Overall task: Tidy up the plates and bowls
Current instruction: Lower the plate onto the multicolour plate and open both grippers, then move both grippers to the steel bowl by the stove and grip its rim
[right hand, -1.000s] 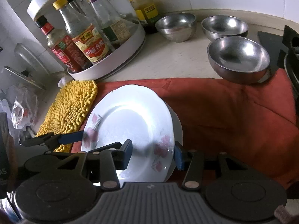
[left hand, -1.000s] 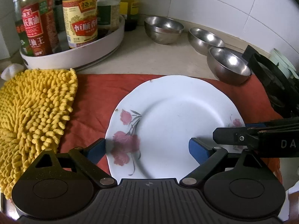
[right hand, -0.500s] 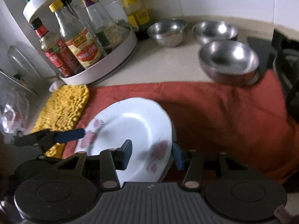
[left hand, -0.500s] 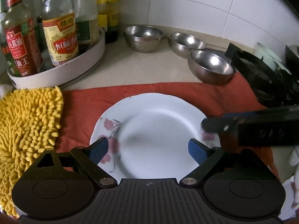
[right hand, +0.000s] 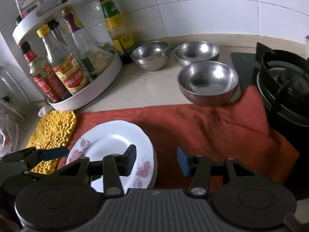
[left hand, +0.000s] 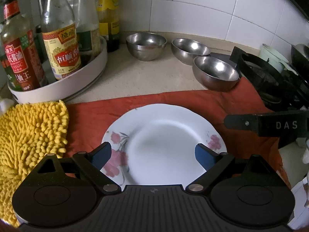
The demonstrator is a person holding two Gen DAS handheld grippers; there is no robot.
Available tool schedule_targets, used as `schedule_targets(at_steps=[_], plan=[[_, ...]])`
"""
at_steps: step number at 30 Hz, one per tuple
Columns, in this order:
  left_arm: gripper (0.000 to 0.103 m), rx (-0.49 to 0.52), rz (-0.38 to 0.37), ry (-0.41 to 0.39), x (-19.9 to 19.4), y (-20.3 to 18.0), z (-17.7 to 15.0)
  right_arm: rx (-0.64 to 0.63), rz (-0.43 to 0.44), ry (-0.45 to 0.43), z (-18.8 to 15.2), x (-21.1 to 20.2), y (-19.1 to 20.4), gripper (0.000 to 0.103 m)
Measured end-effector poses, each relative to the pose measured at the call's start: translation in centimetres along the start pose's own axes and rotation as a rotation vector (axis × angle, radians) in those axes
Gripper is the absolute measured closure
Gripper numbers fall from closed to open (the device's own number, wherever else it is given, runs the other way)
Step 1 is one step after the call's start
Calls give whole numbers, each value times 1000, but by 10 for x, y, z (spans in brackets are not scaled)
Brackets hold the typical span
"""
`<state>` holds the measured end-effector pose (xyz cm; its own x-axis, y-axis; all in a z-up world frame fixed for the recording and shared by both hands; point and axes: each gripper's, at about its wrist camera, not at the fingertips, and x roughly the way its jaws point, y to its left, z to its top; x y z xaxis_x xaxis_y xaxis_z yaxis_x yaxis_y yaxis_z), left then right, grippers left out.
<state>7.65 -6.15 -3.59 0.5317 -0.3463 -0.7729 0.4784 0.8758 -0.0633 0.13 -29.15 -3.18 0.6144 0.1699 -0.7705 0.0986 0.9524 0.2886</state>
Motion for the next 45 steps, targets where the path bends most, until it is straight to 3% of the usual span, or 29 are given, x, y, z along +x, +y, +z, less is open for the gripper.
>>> schedule_targets(at_steps=[8, 16, 31, 45], plan=[[6, 36, 7, -21, 3, -2, 14, 41, -39, -31, -2, -6, -8, 59], [5, 50, 30, -56, 11, -22, 39, 50, -30, -47, 18, -5, -30, 58], [5, 80, 51, -34, 39, -60, 68, 57, 1, -51, 50, 4, -79, 58], [4, 95, 49, -15, 60, -69, 85, 79, 6, -39, 63, 14, -101, 58]])
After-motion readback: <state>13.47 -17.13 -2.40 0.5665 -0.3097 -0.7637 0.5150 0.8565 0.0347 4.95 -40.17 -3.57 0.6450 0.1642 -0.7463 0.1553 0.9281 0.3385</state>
